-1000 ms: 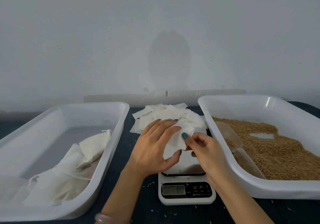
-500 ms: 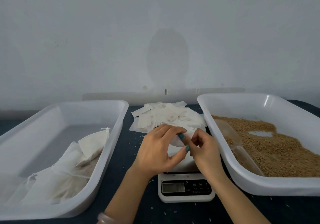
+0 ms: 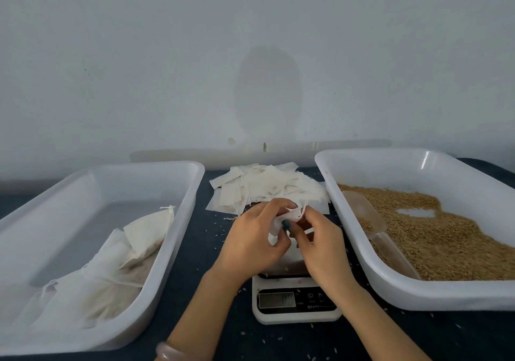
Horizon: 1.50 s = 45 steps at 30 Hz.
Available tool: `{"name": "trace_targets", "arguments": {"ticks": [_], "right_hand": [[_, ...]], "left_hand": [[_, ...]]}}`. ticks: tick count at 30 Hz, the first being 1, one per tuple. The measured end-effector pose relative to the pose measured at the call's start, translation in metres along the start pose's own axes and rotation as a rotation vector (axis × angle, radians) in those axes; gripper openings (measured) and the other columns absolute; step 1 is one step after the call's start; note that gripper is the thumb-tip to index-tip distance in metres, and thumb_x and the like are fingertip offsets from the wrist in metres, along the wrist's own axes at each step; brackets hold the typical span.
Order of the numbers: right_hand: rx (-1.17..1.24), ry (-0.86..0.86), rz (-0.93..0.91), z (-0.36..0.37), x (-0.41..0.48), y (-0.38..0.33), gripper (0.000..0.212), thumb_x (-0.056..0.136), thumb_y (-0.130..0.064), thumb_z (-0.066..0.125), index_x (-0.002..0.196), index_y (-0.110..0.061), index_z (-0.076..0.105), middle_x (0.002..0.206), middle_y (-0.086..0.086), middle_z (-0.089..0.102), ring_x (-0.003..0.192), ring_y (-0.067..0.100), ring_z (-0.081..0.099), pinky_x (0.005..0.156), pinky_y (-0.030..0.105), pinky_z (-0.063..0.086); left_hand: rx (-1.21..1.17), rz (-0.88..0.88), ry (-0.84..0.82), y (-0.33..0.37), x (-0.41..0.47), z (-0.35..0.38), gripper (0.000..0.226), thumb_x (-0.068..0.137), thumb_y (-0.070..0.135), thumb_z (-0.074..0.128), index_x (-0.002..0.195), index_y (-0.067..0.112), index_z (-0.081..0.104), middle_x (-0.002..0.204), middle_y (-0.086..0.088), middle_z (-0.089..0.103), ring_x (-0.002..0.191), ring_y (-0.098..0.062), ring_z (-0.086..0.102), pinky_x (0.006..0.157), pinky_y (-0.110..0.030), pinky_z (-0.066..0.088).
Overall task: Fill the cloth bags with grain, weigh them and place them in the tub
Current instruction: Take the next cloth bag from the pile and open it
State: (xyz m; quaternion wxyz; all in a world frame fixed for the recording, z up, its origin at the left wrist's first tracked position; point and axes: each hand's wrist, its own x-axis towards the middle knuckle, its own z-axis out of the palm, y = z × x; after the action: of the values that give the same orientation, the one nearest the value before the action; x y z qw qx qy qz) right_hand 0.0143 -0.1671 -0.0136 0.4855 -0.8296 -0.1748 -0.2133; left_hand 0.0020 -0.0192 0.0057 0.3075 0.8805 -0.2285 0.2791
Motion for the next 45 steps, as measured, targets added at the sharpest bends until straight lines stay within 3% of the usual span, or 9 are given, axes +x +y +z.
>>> {"name": "trace_targets", "arguments": {"ticks": [4,8,13,16,23,28,35,41,45], "right_hand": [[-0.081,-0.008,-0.044,0.001,-0.002,-0.002,0.012,0.092,-0.019,0.068,0.103,-0.019,0.066,0.092,-0.008,0.067,0.079,0.000,0.061,0.068,0.004,0.043],[-0.130,-0.005,-0.094,0.000,-0.002,-0.003,0.018,0.091,-0.020,0.068,0.089,-0.029,0.053,0.084,-0.012,0.060,0.075,0.000,0.060,0.063,0.006,0.045],[-0.104,0.010,-0.088,0.002,-0.002,0.000,0.010,0.092,-0.019,0.067,0.091,-0.023,0.058,0.085,-0.011,0.060,0.078,0.000,0.060,0.064,0.008,0.048],[-0.068,0.010,-0.093,-0.001,-0.002,0.001,0.010,0.093,-0.019,0.065,0.101,-0.023,0.061,0.093,-0.014,0.062,0.085,-0.002,0.060,0.068,0.007,0.048],[-0.051,0.002,-0.006,-0.002,-0.001,0.001,0.018,0.088,-0.023,0.070,0.089,-0.027,0.052,0.083,-0.016,0.061,0.080,0.000,0.061,0.065,0.012,0.050],[-0.027,0.046,0.029,-0.004,-0.001,0.002,0.028,0.084,-0.019,0.072,0.090,-0.026,0.046,0.081,-0.013,0.057,0.074,0.007,0.060,0.066,0.030,0.056],[-0.363,0.067,-0.419,-0.008,-0.007,-0.012,0.026,0.078,-0.010,0.071,0.093,-0.026,0.057,0.111,-0.008,0.049,0.098,0.008,0.054,0.061,0.021,0.055],[-0.579,-0.013,-0.403,-0.009,-0.009,-0.014,0.038,0.076,-0.033,0.079,0.111,-0.029,0.066,0.122,-0.003,0.053,0.106,0.018,0.058,0.065,0.024,0.053],[-0.557,0.048,-0.431,-0.010,-0.008,-0.017,0.041,0.074,-0.040,0.083,0.106,-0.023,0.063,0.119,-0.001,0.056,0.101,0.017,0.060,0.064,0.019,0.050]], "left_hand": [[0.045,-0.021,-0.037,-0.002,-0.001,0.004,0.050,0.081,0.009,0.063,0.127,0.025,0.053,0.117,0.009,0.065,0.107,-0.008,0.060,0.085,-0.036,0.055],[0.036,-0.044,0.023,-0.002,-0.001,0.004,0.055,0.082,0.004,0.058,0.127,0.033,0.043,0.118,0.012,0.065,0.110,-0.002,0.059,0.083,-0.025,0.056],[0.108,-0.028,0.133,-0.002,0.001,0.004,0.042,0.083,0.005,0.067,0.120,0.022,0.054,0.115,0.010,0.066,0.099,-0.003,0.063,0.071,-0.024,0.059],[0.161,-0.021,0.141,-0.002,0.001,0.004,0.035,0.081,0.016,0.076,0.110,0.018,0.058,0.100,0.011,0.061,0.078,0.002,0.055,0.056,-0.025,0.056],[0.170,-0.122,0.119,-0.002,0.001,0.003,0.034,0.079,0.013,0.074,0.101,0.016,0.048,0.061,0.017,0.040,0.049,-0.006,0.045,0.044,-0.030,0.047],[0.136,-0.226,0.187,-0.001,0.002,0.001,0.044,0.073,0.009,0.071,0.095,0.028,0.038,0.057,0.013,0.041,0.049,-0.007,0.045,0.047,-0.018,0.038],[-0.013,-0.342,0.213,-0.005,0.004,0.001,0.034,0.081,0.012,0.067,0.093,0.027,0.039,0.053,0.009,0.044,0.049,-0.009,0.044,0.047,-0.018,0.036],[-0.193,-0.404,0.248,-0.007,0.007,-0.001,0.027,0.083,0.014,0.064,0.089,0.030,0.043,0.052,0.008,0.049,0.047,-0.006,0.044,0.051,-0.025,0.040],[-0.200,-0.411,0.224,-0.005,0.007,-0.002,0.021,0.073,0.030,0.058,0.086,0.037,0.043,0.053,0.011,0.050,0.049,-0.007,0.045,0.053,-0.028,0.042]]}}
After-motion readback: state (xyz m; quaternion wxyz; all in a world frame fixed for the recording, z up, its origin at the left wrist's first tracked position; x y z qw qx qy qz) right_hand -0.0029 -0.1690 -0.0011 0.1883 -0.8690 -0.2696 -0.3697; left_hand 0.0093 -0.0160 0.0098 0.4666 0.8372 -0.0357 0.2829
